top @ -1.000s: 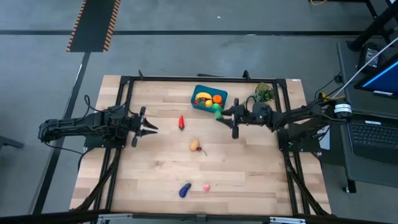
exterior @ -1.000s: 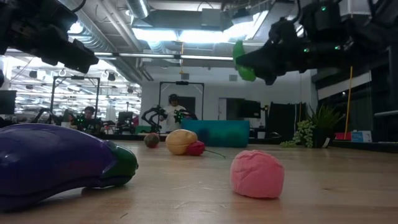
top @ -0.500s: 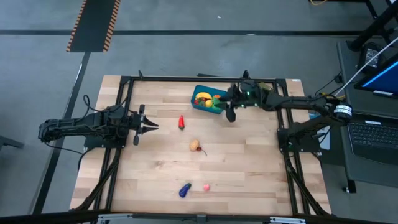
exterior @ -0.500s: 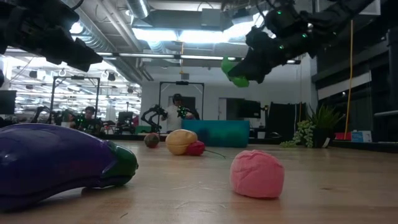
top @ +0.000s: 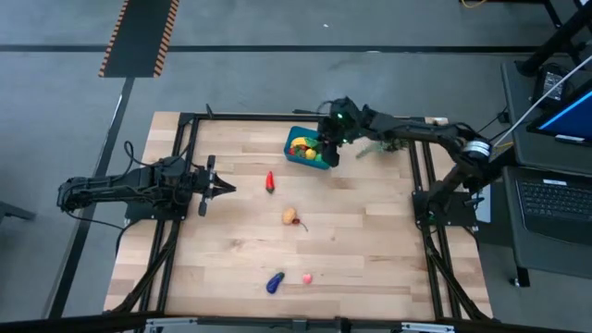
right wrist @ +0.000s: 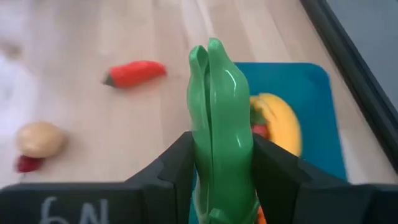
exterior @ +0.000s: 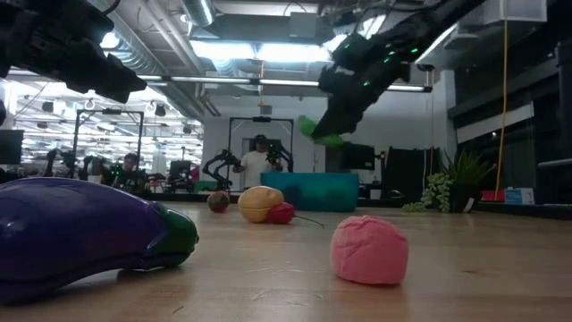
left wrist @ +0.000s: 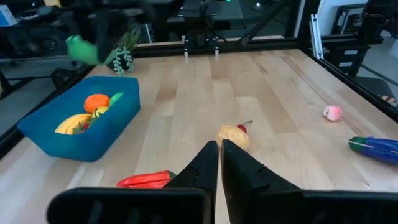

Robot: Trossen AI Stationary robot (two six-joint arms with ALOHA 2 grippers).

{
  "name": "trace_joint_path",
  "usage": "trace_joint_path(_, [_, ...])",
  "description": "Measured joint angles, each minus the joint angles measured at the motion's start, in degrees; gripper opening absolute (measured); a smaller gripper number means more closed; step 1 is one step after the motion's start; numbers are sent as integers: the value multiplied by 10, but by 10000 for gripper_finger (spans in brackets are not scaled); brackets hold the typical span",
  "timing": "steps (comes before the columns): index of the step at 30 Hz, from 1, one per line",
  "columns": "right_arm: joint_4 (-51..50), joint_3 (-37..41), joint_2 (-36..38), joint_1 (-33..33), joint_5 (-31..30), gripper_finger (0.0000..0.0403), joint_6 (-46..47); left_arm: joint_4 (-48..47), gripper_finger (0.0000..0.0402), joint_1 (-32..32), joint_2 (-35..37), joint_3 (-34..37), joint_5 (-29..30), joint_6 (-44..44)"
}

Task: Pick and placing Produce into tupperware
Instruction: Put the green peas into the blue bin

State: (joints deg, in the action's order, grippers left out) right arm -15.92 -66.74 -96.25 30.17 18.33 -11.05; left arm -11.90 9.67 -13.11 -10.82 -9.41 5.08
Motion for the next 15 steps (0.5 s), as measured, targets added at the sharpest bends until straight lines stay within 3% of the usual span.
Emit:
trace_joint_path(7, [-97, -142, -116, 30, 40, 134, -18, -1, 3, 0, 0, 0, 0, 0])
trace_joint_path(15, [-204, -270, -218, 39, 43, 134, -32, -1, 6, 0, 0, 0, 0, 0])
